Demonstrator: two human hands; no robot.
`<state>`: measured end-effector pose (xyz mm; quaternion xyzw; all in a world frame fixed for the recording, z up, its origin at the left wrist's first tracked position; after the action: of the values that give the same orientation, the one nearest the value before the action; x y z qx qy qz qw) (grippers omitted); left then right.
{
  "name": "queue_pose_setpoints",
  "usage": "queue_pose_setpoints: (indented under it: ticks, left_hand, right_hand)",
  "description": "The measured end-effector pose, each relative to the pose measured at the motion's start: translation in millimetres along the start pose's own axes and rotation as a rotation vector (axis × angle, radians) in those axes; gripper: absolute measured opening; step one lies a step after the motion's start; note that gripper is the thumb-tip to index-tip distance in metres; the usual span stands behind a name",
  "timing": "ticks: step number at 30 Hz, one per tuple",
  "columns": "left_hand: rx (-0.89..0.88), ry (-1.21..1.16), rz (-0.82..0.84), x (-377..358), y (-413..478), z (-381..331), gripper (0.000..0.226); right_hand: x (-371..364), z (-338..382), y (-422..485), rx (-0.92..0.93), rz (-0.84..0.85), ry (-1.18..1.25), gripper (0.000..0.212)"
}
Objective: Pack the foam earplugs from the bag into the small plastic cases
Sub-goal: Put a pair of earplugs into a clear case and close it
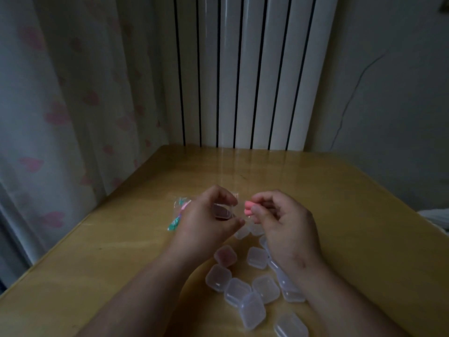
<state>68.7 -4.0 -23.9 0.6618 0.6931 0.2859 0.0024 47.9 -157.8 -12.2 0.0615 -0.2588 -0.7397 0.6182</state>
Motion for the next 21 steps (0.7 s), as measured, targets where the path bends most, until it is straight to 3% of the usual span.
queue_pose_setpoints:
  ticks: [8, 11, 15, 21]
  left_hand:
    - [0.025, -0.089, 0.027, -4.9, -0.2, 1.1, 0.037]
    - [0.06, -0.151, 0.018, -4.0, 0.6, 5.2, 0.036]
    - [0.104, -0.23, 0.021, -3.8, 0.7, 7.0, 0.039]
    - [0.12, -0.258, 0.05, -5.0, -0.5, 5.4, 0.039]
  right_hand:
    - [-3.7, -5.3, 3.0, 0.017, 0.032, -0.1, 0.006]
    - [-1.3, -3.2, 2.2, 0.142, -0.043, -0.298, 0.002]
    - [2.4, -1.1, 2.9, 0.203, -0.112, -0.365, 0.009]
    - [1.1, -2.3, 1.7, 0.057, -0.09, -0.264, 0.018]
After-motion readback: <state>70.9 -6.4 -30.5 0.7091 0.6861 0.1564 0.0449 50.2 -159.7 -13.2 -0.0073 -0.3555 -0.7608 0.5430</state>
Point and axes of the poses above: each hand's wrist, its own y-axis towards the middle knuckle, its own x-axis out of the back of the hand, z = x × y, the point moved 5 cm from there along y, towards the middle knuckle, and after that the axes turned 3 degrees about -x, right-handed, at the moved point
